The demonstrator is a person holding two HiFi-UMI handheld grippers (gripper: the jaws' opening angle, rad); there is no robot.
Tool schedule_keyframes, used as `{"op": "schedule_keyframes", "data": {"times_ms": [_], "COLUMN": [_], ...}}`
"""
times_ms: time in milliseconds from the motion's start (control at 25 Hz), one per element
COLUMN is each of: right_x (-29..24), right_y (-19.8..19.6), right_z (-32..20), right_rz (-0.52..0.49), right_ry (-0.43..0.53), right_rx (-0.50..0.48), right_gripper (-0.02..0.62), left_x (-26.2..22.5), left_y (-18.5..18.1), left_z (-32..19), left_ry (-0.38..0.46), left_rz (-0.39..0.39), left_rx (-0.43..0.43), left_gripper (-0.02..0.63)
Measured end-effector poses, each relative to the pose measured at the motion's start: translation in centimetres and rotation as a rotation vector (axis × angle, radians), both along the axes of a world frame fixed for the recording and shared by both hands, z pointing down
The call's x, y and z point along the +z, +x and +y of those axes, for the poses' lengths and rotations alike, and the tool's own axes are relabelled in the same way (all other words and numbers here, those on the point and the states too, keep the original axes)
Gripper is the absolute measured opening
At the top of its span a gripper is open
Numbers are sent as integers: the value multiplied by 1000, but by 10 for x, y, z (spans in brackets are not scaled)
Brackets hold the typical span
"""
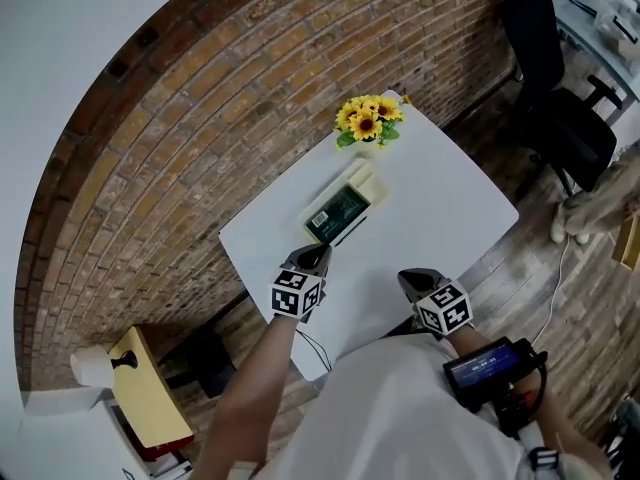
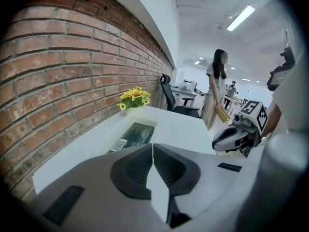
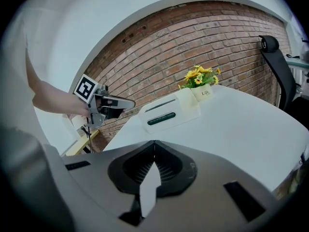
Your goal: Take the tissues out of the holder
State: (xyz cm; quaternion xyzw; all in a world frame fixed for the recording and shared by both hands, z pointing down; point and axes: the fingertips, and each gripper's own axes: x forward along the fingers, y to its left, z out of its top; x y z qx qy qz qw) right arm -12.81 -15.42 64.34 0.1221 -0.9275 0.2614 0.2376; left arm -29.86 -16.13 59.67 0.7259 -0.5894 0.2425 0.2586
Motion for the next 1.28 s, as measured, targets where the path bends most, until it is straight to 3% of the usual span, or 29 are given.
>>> {"op": "schedule_keyframes", "data": {"times_ms": [280,920,1280], "right_x": [5,11,15], "right_y": [14,50,68], "right_z": [-4,-8,-9], "right_rz": [16,31,40], "right_ry": [-12,-43,-52], "right_rx": [35,146,209], "right_gripper": [6,6,6], "left_x": [11,35,51], "left_y": [-14,-29,-16], "left_z": [-25,-88,-107], "left_ry": [-45,-198,-326], "left_rz": [-32,-121,-153], "left_rx": [22,183,346], "left_gripper": [9,17,195]}}
